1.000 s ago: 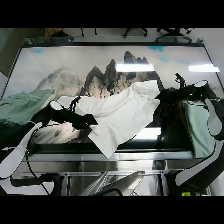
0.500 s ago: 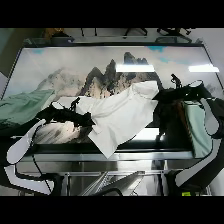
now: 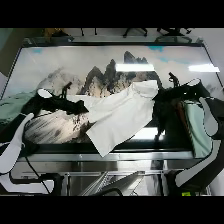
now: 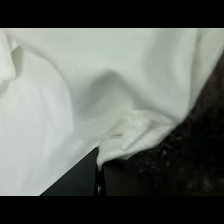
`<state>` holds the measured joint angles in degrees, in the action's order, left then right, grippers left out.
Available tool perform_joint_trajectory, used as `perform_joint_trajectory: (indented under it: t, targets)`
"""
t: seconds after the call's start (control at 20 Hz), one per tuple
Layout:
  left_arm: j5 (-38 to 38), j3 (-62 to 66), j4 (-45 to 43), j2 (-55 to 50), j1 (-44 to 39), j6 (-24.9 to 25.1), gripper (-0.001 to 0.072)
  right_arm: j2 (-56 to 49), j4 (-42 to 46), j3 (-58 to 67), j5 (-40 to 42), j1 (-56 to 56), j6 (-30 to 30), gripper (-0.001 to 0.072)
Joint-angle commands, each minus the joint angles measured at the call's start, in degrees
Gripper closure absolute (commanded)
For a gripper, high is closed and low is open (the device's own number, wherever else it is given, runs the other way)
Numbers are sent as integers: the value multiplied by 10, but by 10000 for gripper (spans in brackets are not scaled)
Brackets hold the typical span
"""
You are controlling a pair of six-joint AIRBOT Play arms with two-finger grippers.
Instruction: Fold the shirts.
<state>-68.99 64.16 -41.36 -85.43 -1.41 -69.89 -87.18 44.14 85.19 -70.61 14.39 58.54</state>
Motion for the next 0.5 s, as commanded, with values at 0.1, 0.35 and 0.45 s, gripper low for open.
perform_joint_trajectory:
  t: [0.1,0.35,0.45]
  targets:
    - [-72,135,44,112,93,-25,695,89,-22,88,-23,42,24,694]
    - [-74,462,58,186,234,-99,695,205,-153,298,-11,104,24,694]
    - [-78,580,56,207,303,-118,695,264,-159,349,19,116,23,694]
